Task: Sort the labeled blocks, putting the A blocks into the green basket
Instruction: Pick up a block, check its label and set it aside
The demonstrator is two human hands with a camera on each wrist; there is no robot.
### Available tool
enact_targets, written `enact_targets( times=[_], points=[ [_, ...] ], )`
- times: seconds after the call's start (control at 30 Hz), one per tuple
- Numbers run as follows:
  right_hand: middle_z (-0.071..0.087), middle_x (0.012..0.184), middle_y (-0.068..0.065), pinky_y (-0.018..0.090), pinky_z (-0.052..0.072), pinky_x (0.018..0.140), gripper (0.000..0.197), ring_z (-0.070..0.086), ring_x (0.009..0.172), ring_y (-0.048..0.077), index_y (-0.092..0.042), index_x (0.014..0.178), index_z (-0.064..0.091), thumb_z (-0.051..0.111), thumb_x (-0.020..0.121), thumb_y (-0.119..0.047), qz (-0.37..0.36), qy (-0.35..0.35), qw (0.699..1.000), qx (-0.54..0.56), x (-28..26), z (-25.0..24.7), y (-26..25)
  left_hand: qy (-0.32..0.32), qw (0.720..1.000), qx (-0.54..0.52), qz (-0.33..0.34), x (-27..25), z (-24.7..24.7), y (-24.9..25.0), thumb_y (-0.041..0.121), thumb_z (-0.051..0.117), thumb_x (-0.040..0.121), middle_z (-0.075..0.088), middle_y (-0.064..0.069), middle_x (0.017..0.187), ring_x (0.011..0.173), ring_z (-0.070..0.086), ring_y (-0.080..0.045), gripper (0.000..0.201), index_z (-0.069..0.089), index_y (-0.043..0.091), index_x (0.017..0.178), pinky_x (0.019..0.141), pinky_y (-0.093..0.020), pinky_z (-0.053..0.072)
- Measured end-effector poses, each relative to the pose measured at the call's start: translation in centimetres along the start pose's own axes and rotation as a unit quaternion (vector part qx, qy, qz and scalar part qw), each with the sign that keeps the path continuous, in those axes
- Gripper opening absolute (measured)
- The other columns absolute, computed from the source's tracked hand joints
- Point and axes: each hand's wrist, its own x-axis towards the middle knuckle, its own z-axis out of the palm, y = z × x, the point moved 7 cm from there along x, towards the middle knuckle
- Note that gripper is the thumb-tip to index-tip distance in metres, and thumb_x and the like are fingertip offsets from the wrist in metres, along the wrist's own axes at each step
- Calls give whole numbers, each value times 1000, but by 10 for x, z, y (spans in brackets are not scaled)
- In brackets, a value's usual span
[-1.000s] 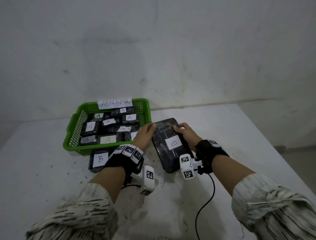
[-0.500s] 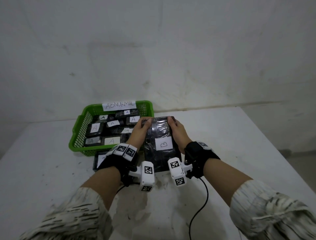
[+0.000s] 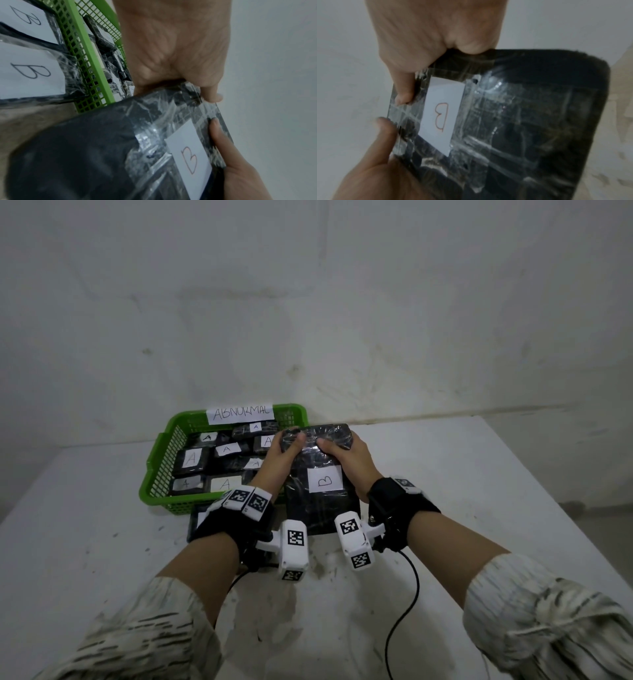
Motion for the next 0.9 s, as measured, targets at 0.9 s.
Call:
enact_targets(
  times=[0.9],
  points=[
    [67,117,13,31,57,82,58,68,99,23,-5,126,53,79,74,-4,34,-51,998,20,9,-5,-23,-25,999,12,24,-4,2,2,23,65,85,59,3,122,120,54,-22,44,44,36,122,104,-49,41]
  ],
)
